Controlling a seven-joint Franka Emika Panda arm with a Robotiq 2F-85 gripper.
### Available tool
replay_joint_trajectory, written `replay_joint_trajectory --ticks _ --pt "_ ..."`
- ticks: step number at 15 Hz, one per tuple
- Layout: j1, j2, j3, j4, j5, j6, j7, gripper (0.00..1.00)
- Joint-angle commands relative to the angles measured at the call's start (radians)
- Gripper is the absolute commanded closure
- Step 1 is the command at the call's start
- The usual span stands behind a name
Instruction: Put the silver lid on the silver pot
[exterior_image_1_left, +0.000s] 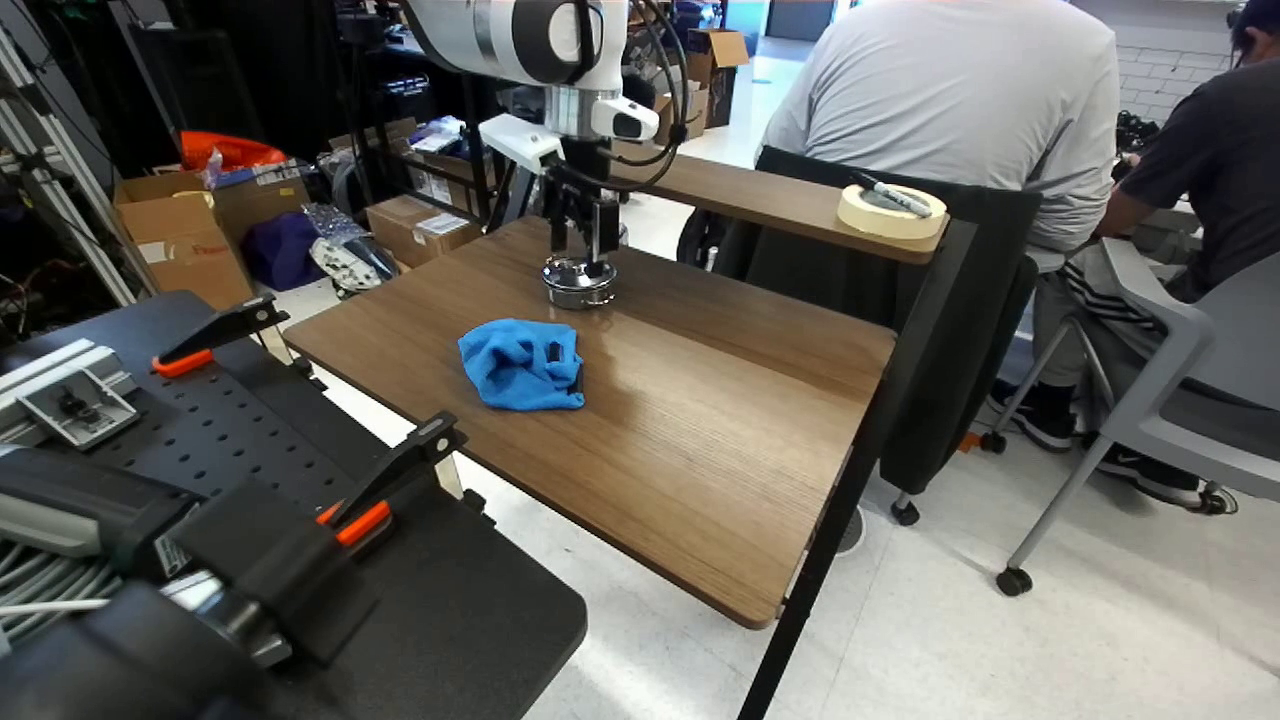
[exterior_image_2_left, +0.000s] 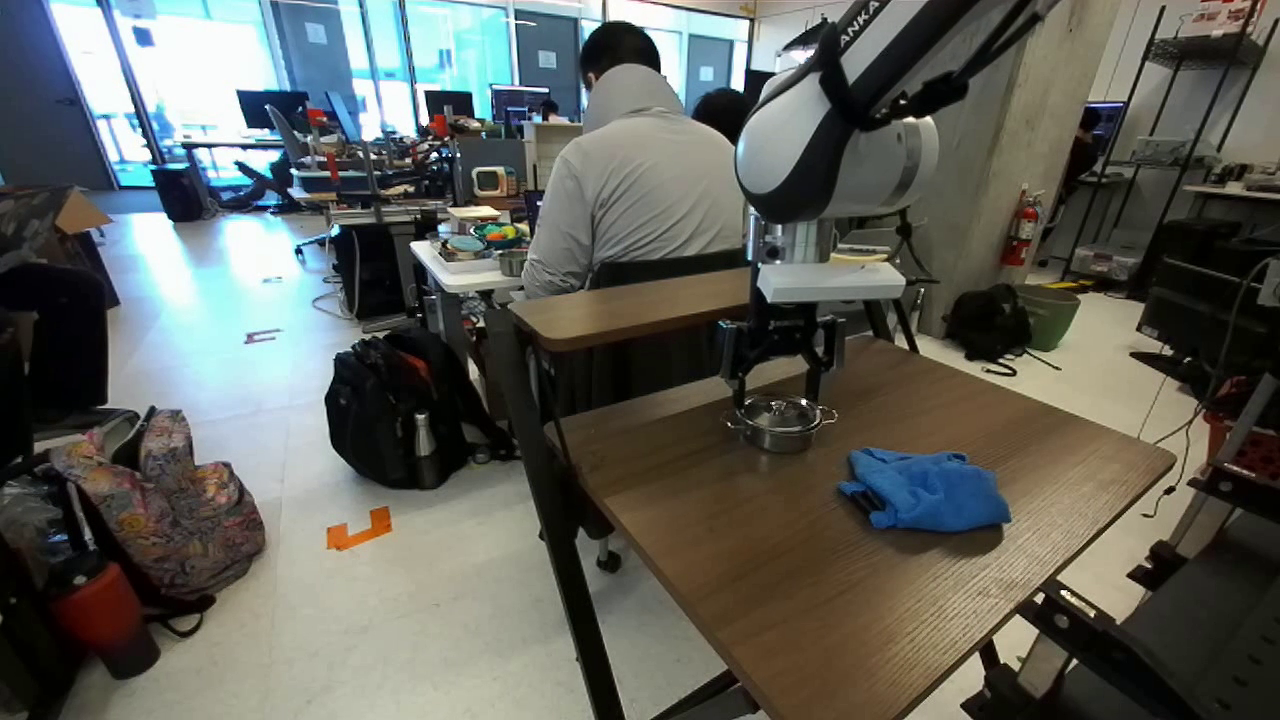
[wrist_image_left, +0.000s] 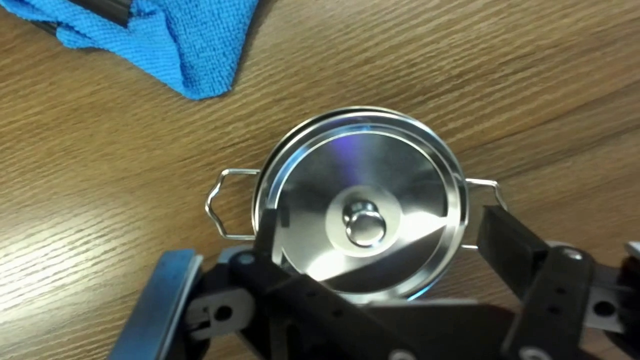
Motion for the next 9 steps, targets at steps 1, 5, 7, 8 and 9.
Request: replay_joint_trajectory --ticks 1,5,7,8,9 --pt "0.018 -0.104 -0.009 -0.083 0.001 -0.041 -0.003 0.0" --pt "0.02 -0.108 -0.003 -0.086 -0.008 -0.016 -0.038 0.0" --pt "0.025 -0.137 -0.001 -0.11 -0.009 -0.016 -0.04 0.0" --pt "0.024 -0.131 -0.002 -0.107 -0.009 -0.016 -0.04 0.0" --pt "0.022 -0.124 -0.002 -0.106 -0.008 -0.016 -0.04 0.0"
